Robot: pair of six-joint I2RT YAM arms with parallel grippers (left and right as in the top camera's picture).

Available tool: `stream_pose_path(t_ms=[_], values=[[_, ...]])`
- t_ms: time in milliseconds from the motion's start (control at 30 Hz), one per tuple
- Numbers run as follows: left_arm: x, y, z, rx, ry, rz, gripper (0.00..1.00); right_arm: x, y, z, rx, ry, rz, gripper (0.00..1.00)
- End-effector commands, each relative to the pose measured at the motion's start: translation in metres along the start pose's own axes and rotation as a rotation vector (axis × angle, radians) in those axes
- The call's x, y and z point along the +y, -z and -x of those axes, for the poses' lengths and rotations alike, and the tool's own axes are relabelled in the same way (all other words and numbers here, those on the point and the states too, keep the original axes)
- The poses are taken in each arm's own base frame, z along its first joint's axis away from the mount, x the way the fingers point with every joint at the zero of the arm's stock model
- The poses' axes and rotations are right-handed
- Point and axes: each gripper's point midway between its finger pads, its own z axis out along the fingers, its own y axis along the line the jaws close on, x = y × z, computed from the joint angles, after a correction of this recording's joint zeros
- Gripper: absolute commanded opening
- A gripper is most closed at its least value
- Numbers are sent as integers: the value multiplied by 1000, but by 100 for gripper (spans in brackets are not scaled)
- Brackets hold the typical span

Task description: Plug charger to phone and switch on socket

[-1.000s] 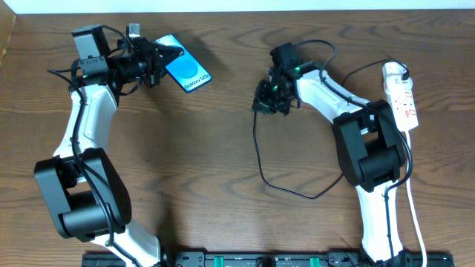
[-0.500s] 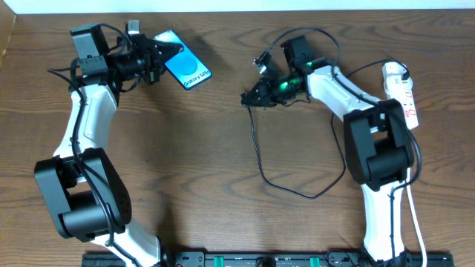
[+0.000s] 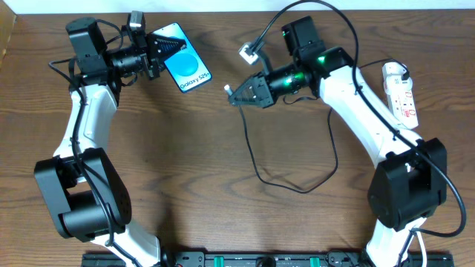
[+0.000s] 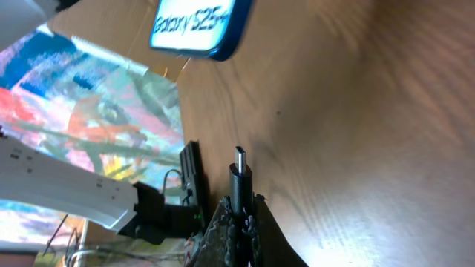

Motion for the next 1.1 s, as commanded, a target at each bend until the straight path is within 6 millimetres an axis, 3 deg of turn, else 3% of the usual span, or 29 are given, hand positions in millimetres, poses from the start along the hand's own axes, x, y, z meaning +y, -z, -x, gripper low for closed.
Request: stream_pose_path(t_ms=[0,233,533,733,900,1067], values=[[-10,3,-9,43,-19,-32,7,18,-9,-4,24,33,42,1],[-11,3,-10,52,-66,-38,7,31,-27,-6,45,24,68,1],[-14,3,-14,72,-140,-55,7,33,-32,0,32,-33,78,1],[-18,4,-12,68,-198,-62,7,47,-34,-5,43,10,234,1],[-23,4,-10,65,-197,-67,7,35,-39,-7,41,-11,233,1],[-27,4,-8,62,-189,-72,7,30,-43,6,13,-17,236,1]])
